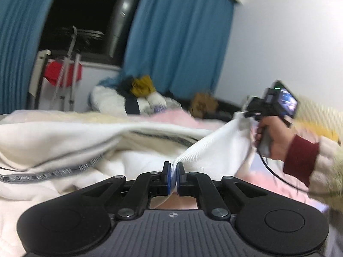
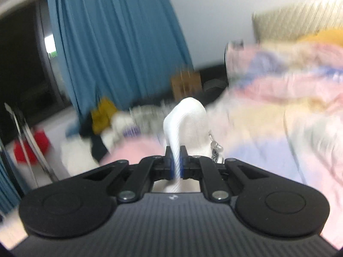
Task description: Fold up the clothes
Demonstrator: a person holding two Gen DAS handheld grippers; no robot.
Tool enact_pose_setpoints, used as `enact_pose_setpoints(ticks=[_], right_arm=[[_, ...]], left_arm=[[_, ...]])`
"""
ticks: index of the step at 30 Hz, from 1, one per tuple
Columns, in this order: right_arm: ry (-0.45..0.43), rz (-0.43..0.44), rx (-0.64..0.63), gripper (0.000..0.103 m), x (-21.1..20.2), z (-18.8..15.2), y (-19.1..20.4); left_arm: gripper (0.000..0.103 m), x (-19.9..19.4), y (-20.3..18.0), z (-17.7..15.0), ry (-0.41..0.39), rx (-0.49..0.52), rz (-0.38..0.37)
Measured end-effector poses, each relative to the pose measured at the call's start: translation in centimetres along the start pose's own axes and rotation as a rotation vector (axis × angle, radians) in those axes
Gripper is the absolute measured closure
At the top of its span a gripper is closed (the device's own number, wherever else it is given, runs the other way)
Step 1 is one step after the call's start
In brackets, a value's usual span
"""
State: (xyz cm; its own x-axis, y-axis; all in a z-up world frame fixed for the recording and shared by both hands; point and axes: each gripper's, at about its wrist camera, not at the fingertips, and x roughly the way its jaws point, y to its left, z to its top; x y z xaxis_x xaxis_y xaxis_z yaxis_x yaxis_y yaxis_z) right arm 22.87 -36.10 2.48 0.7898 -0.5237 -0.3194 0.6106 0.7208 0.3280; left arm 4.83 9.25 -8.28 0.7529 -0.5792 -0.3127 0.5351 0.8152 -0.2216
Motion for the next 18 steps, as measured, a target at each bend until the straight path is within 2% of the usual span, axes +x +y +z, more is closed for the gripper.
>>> enact_pose_setpoints(ticks=[2,5,10,11,14,18], right_arm=[[0.058,-0.006,-0.019,0.094,2.6,-1.8,-0.9],[0.076,0.027,-0.068,0.094,5.0,-3.6,0.2],[0.076,0.091,-0.08,0.092,4.1,-3.9,0.1],[0.083,0.098,-0.053,0.092,3.7,-3.7,-0.2],[0.104,0.112,0.055,0.093,2.3,-2.9,-1.6],[0.101,0.089,0.132,0.094,0.0,-1.7,-3.1]], left_arm=[[0.096,0.5,0.0,-0.3,0.026,-0.006,0.006],[0.091,1.2,0.0,-0.7,0.065,-0.016,0.015],[0.081,2.5,0.1,-1.5,0.13,-0.032,0.03],[0.08,2.7,0.1,-1.6,0.144,-0.035,0.033],[0.067,3.3,0.2,-1.9,0.18,-0.051,0.041],[0.053,1.1,0.7,-1.2,0.188,-0.128,0.065]])
